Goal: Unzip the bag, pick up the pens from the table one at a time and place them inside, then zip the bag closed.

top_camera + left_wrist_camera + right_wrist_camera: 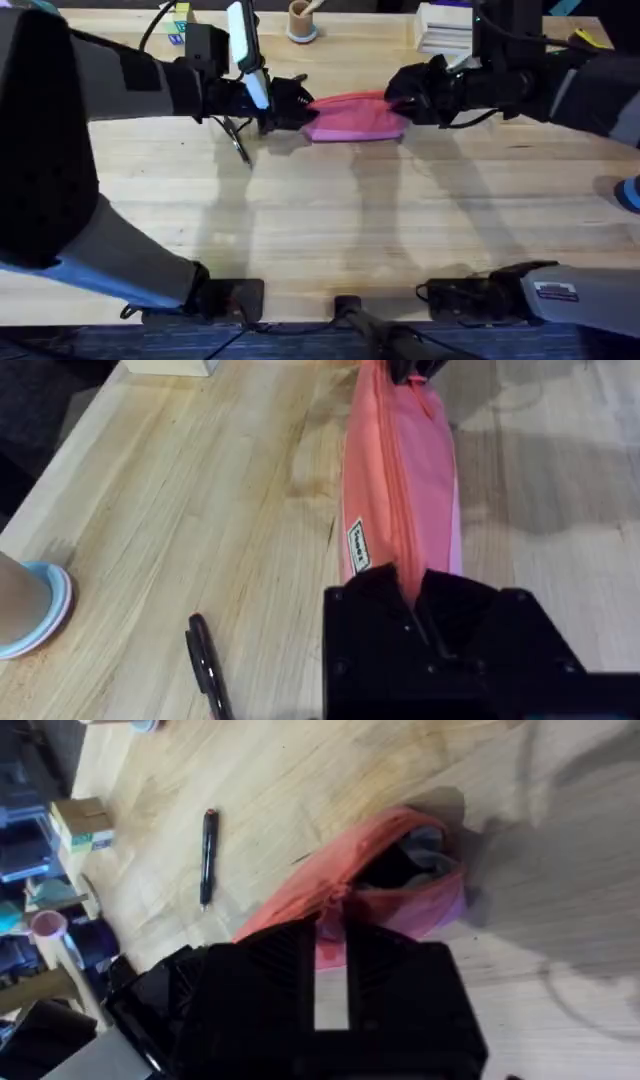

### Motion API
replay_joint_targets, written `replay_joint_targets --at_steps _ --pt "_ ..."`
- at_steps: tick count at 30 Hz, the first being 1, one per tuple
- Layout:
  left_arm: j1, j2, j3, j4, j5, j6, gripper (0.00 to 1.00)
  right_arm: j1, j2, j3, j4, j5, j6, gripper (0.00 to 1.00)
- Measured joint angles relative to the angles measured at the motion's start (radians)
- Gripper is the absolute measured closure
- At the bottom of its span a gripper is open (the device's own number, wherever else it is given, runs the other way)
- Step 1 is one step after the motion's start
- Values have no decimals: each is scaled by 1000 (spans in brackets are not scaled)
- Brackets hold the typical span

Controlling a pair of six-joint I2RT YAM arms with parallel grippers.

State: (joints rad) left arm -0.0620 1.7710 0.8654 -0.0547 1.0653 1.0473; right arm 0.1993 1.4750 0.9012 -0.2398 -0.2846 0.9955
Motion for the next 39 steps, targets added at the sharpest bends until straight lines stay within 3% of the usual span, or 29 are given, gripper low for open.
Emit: replay_joint_targets --at_steps 9,24,39 --pt "0 0 0 -9 0 0 960 1 0 0 0 7 6 964" --pt "0 0 0 -13 1 0 958 30 -43 0 38 -46 -48 968" --pt "1 0 0 -16 5 0 959 179 -75 0 91 9 -136 968"
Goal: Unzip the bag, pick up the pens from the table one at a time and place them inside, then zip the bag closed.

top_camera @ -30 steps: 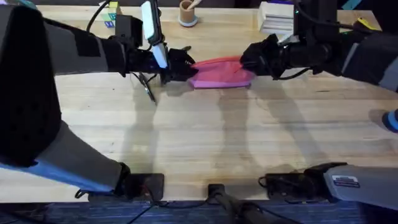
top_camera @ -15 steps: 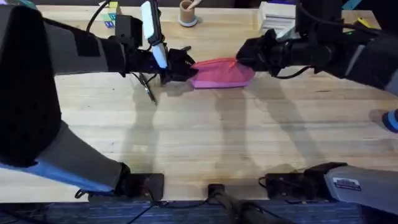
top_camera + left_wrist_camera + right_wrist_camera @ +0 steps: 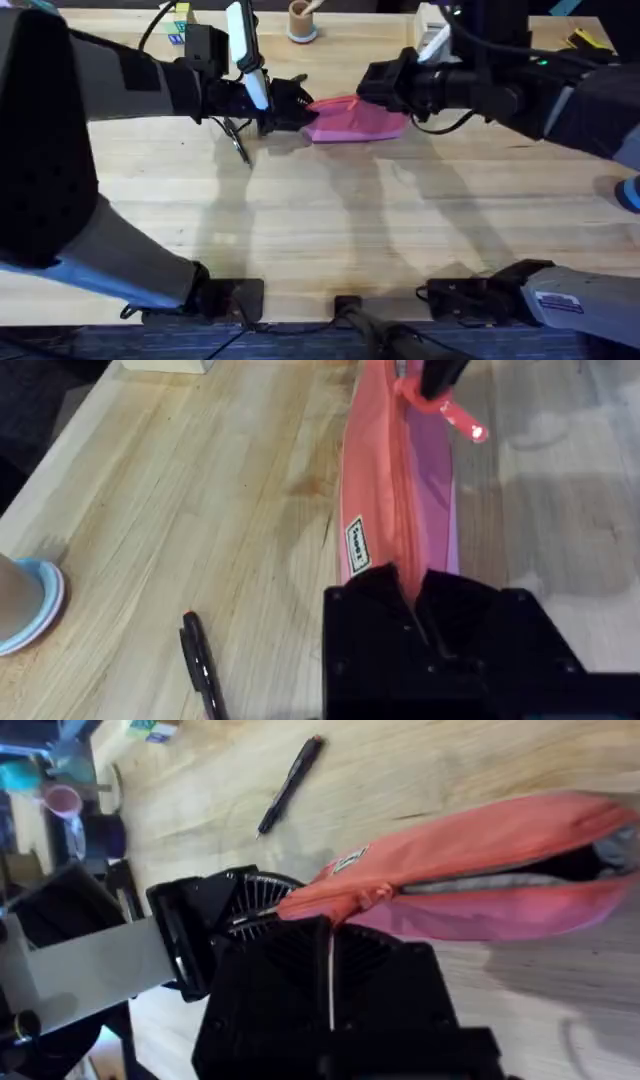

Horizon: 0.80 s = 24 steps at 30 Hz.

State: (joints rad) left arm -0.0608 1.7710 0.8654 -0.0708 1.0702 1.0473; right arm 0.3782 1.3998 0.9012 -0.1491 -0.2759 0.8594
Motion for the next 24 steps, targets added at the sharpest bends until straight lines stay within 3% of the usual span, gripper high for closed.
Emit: replay_joint_targets --at_steps 11,24 --pt "0 0 0 -1 3 0 959 73 1 0 20 51 -4 968" --pt "0 0 0 0 3 0 959 158 94 0 180 50 -8 970"
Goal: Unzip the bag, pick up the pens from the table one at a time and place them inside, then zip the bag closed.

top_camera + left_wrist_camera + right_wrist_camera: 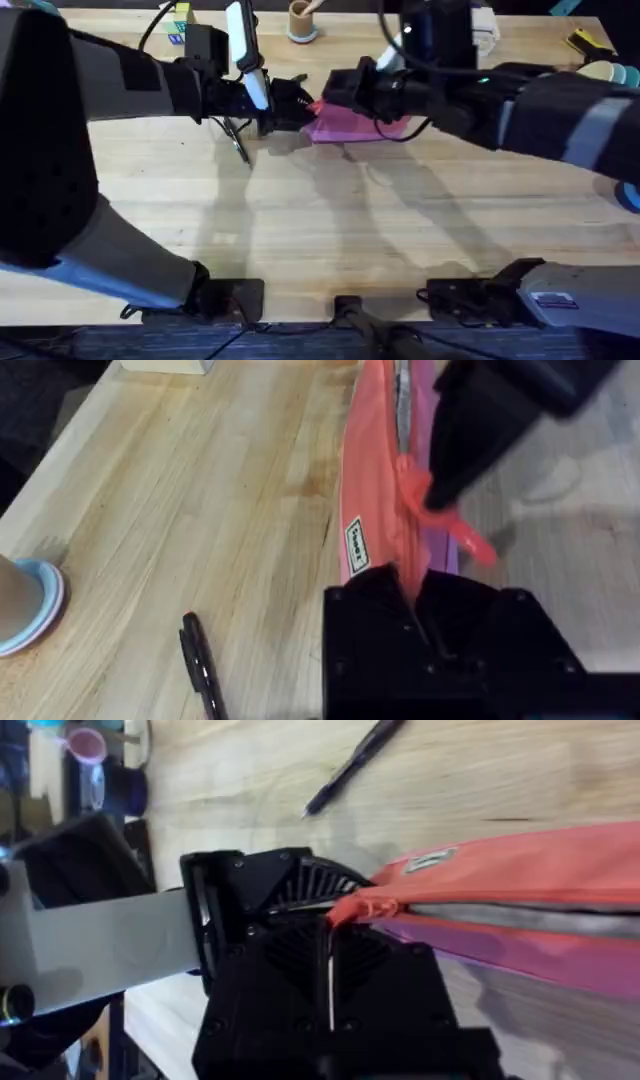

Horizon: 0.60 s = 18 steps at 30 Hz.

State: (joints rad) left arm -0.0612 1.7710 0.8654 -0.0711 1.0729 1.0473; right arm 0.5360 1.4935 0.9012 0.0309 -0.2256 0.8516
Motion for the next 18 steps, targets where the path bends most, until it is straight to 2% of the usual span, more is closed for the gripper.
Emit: replay_joint_targets --at_steps 7,18 --pt "0 0 0 0 0 0 959 63 40 0 89 0 0 970" --pt "0 0 0 0 0 0 959 98 54 10 67 1 -64 970"
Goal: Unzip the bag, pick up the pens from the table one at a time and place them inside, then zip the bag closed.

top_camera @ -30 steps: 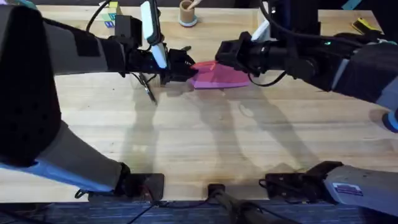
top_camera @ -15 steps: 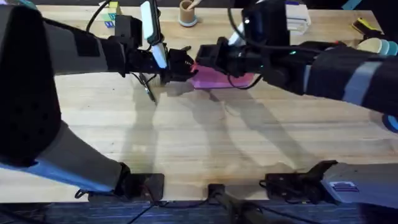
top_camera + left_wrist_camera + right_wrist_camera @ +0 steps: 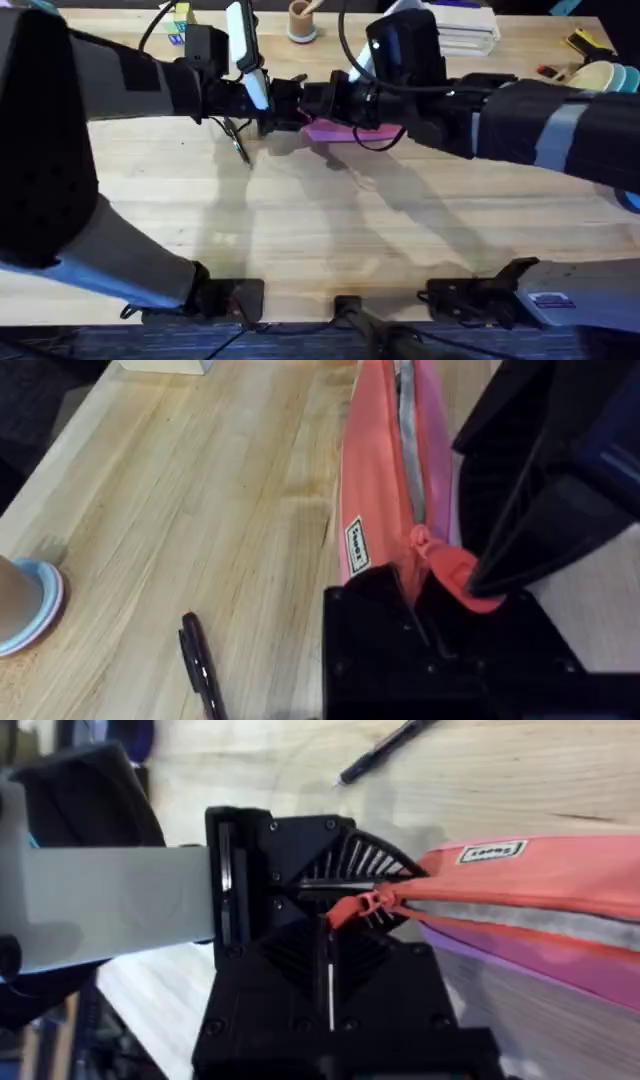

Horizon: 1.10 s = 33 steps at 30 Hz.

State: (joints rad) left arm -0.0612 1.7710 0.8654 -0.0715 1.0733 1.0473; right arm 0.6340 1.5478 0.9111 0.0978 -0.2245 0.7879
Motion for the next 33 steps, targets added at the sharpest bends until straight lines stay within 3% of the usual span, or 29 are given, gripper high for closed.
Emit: replay_joint_targets --at_steps 3,5,7,12,13,19,33 --pt "0 0 0 0 0 0 959 1 0 36 -78 1 -49 970" --pt "0 0 0 0 0 0 959 2 0 74 -154 9 -82 881" --pt "0 0 0 0 0 0 959 7 0 119 -222 21 -122 693" --pt "0 0 0 0 0 0 959 14 0 222 -357 28 -214 61" --pt "0 0 0 0 0 0 959 14 0 241 -385 30 -232 18" --pt "0 0 0 0 0 0 959 14 0 320 -542 99 -304 5" --pt "0 0 0 0 0 0 959 5 -102 349 -632 207 -484 5"
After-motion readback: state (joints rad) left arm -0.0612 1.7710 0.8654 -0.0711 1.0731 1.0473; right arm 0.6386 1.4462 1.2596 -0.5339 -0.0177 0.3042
